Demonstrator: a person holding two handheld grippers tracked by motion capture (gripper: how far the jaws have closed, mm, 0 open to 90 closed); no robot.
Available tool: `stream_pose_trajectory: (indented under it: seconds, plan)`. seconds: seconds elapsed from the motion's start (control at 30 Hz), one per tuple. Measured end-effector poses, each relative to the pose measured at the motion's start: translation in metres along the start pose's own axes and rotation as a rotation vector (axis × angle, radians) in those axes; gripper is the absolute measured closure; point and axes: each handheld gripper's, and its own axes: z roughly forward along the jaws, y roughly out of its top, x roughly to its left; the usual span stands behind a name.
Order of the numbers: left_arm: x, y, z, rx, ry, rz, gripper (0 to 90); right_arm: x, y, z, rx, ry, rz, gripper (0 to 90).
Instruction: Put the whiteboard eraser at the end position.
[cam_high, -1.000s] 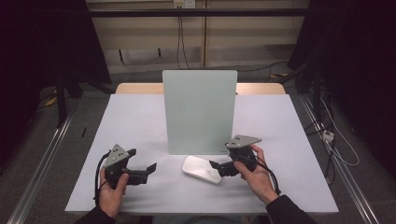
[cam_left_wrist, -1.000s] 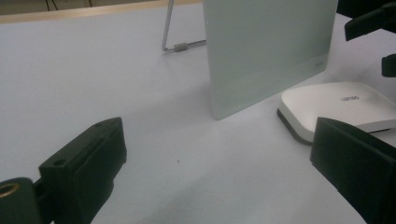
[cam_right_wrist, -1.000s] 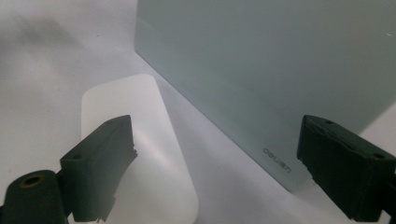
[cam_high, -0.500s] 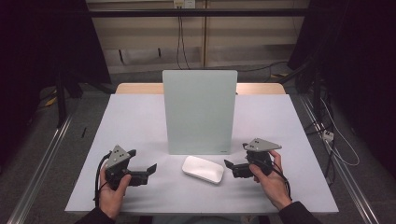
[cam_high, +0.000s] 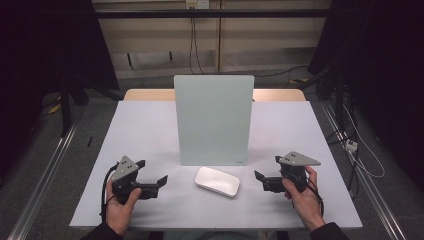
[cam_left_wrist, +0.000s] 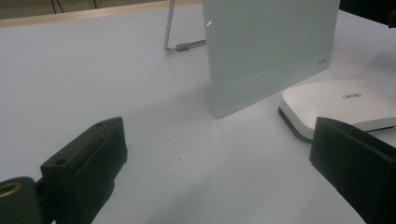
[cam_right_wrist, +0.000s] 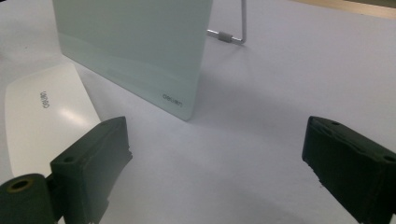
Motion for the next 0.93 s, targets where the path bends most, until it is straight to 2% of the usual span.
stream_pose_trajectory:
  seconds: [0.17, 0.57, 0.63, 0.73, 0.93]
  plan:
    - [0.001, 0.0, 0.0, 0.005, 0.003, -0.005, 4.0, -0.007, -0.007, -0.006, -0.008, -0.028, 0.043, 7.4]
    - [0.001, -0.001, 0.001, 0.004, 0.007, -0.005, 4.1, -0.022, -0.026, -0.024, -0.007, -0.083, 0.084, 7.7]
    - [0.002, -0.001, 0.0, 0.001, 0.008, -0.011, 4.1, -0.023, -0.028, -0.025, -0.009, -0.093, 0.078, 7.7]
    - [0.002, -0.001, 0.0, 0.0, 0.014, -0.009, 4.1, -0.024, -0.029, -0.028, -0.016, -0.097, 0.095, 7.7]
    - [0.002, -0.001, 0.001, 0.004, 0.021, -0.01, 4.1, -0.024, -0.028, -0.028, -0.023, -0.097, 0.096, 7.6]
